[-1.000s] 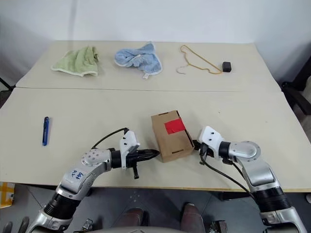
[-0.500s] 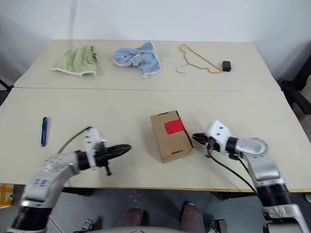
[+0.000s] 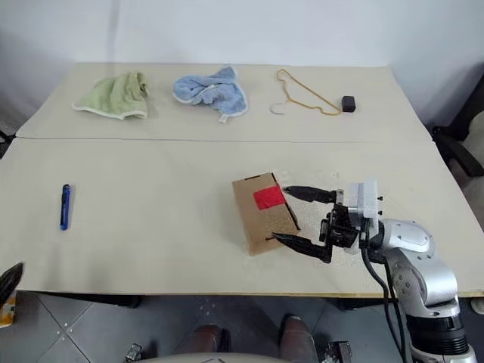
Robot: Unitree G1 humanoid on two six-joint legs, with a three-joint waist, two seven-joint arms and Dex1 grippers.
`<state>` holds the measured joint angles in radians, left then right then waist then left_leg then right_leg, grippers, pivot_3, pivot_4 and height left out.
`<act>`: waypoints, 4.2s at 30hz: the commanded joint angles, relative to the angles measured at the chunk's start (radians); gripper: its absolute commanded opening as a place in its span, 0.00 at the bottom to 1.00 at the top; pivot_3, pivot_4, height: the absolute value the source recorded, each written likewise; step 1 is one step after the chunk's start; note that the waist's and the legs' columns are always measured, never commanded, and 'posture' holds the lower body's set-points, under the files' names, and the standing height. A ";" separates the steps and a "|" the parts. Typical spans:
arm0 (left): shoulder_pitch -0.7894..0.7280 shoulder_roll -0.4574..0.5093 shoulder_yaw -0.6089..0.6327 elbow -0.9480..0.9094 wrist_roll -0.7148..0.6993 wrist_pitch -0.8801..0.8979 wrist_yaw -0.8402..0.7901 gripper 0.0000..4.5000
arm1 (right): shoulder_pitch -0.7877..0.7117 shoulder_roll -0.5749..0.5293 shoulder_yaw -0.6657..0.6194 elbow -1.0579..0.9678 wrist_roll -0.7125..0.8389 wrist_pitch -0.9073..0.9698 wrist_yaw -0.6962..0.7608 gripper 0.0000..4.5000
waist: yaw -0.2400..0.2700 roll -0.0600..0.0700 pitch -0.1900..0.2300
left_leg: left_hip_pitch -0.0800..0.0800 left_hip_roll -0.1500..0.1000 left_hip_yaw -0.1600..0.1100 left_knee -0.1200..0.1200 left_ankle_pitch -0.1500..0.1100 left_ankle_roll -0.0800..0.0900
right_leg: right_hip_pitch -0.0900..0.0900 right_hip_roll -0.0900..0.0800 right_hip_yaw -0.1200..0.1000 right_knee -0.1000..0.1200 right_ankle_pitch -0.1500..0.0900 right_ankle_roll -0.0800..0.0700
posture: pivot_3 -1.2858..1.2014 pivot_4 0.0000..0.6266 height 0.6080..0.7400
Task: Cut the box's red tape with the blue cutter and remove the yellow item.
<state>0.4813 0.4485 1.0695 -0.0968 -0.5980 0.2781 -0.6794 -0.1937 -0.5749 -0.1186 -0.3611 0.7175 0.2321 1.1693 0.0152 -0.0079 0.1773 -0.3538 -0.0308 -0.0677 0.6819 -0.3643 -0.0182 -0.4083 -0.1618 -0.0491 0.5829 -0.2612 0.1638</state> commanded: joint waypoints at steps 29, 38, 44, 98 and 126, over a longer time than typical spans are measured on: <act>-0.616 0.111 -0.464 0.101 0.211 0.410 0.670 1.00 | 0.145 -0.087 -0.084 -0.069 -0.095 -0.187 -0.016 1.00 | -0.012 0.000 -0.001 | 0.002 0.010 0.004 0.000 -0.002 -0.008 | -0.003 0.011 0.002 0.006 -0.001 -0.003 | 0.52 0.24 1.00; -0.580 0.101 -0.433 0.037 0.182 0.388 0.621 1.00 | 0.158 -0.085 -0.092 -0.071 -0.087 -0.196 -0.047 1.00 | -0.012 0.000 -0.001 | 0.002 0.010 0.004 0.000 -0.002 -0.008 | -0.003 0.011 0.002 0.005 -0.001 -0.003 | 0.52 0.24 1.00; -0.566 0.094 -0.428 0.029 0.173 0.371 0.597 1.00 | 0.146 -0.082 -0.077 -0.058 -0.085 -0.200 -0.042 1.00 | -0.012 0.000 -0.001 | 0.002 0.010 0.004 0.000 -0.002 -0.008 | -0.003 0.011 0.002 0.006 -0.001 -0.003 | 0.52 0.24 1.00; -0.466 0.283 -0.825 -0.095 0.425 0.224 0.277 0.65 | 0.176 -0.045 -0.051 -0.046 -0.112 -0.226 -0.075 1.00 | 0.012 0.010 -0.003 | 0.003 0.010 0.005 0.001 -0.002 -0.007 | -0.002 0.011 0.003 0.006 -0.002 -0.004 | 0.52 0.24 1.00; -0.582 0.228 -0.613 0.404 0.217 -0.142 -0.105 0.77 | 0.115 -0.064 -0.066 -0.151 -0.045 -0.143 -0.151 1.00 | 0.004 0.007 -0.003 | 0.002 0.012 0.006 0.001 -0.003 -0.007 | -0.003 0.012 0.002 0.005 -0.002 -0.004 | 0.52 0.24 1.00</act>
<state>-0.0883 0.6712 0.4600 0.2923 -0.4093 0.1628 -0.8066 -0.0723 -0.6307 -0.1650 -0.4681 0.6594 0.0898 1.0281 0.0193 -0.0013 0.1745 -0.3514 -0.0192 -0.0614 0.6825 -0.3676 -0.0249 -0.4112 -0.1496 -0.0474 0.5885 -0.2632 0.1597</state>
